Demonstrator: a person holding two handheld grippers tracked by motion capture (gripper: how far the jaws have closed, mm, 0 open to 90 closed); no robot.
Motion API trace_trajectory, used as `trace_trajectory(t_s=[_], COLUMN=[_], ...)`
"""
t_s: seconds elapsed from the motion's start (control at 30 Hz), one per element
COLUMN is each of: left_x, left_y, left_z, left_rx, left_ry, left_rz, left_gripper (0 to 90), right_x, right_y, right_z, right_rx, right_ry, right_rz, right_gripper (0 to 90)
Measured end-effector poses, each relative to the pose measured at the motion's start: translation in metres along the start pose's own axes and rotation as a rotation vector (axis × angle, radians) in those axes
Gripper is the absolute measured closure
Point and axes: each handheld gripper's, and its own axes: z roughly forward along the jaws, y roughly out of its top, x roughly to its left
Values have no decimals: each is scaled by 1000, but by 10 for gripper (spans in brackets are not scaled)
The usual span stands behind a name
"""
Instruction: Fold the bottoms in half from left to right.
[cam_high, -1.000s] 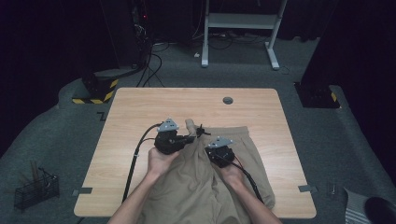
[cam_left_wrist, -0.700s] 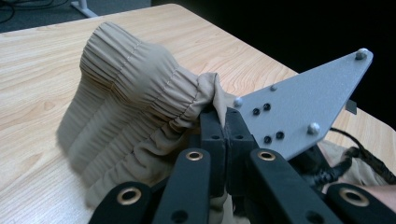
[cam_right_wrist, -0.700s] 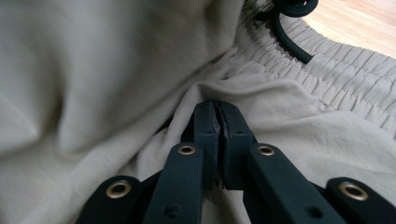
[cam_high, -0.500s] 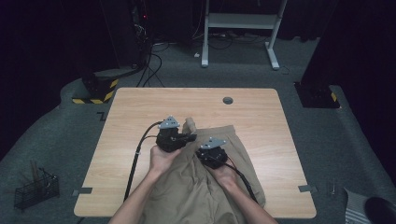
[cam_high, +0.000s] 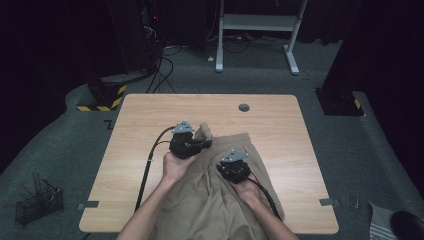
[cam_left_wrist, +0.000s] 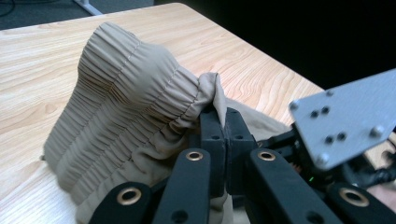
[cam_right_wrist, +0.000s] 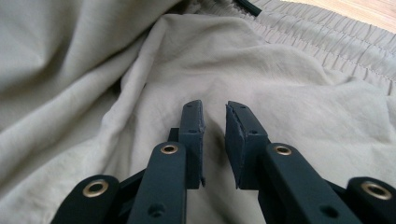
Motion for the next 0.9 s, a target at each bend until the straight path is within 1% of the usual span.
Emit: trace_trajectory(t_s=[0.07, 0.1, 0.17, 0.2, 0.27, 0.3, 0.33, 0.37, 0.4, 0.47, 0.53, 0.6, 0.67, 0.7, 0.83, 0.87, 0.9], left_x=[0, -1, -1, 0, 1, 2, 2, 3, 3, 2, 1, 0, -2, -4, -9, -9, -10], left_y=[4, 6, 9, 11, 12, 12, 11, 11, 11, 10, 9, 8, 7, 7, 11, 12, 13], left_z=[4, 7, 12, 15, 19, 21, 22, 23, 25, 29, 34, 40, 46, 49, 59, 61, 63], left_rx=[8, 11, 17, 26, 46, 53, 57, 60, 64, 74, 86, 96, 106, 112, 132, 135, 135], left_ry=[1, 0, -4, 0, 10, 12, 12, 13, 9, 10, 7, 2, -3, -1, -2, -4, -9], left_rz=[5, 6, 2, 7, 10, 1, -4, -4, -9, -8, -9, -11, -7, -5, 12, 14, 8], left_gripper=[891, 890, 891, 890, 890, 890, 890, 890, 890, 890, 890, 889, 889, 890, 889, 889, 889], right_x=[3, 4, 6, 8, 7, 5, 3, 1, -1, -7, -13, -20, -24, -24, -20, -20, -20], right_y=[4, 6, 10, 12, 12, 11, 8, 5, 2, -4, -11, -17, -23, -24, -21, -20, -20], right_z=[4, 7, 11, 13, 13, 11, 6, 0, -7, -21, -29, -31, -27, -26, -23, -22, -21], right_rx=[0, -2, -3, -3, -4, -3, -8, -23, -24, -23, -16, -4, 20, 2, 0, 0, 1], right_ry=[1, 5, 15, 23, 34, 43, 41, 32, 17, -13, -35, -47, -40, -38, -39, -36, -31], right_rz=[3, -3, -7, -1, 12, 31, 41, 42, 37, 28, 28, 33, 48, 52, 27, 26, 33], right_gripper=[768, 768, 766, 759, 709, 689, 683, 681, 678, 677, 675, 675, 680, 685, 737, 737, 737])
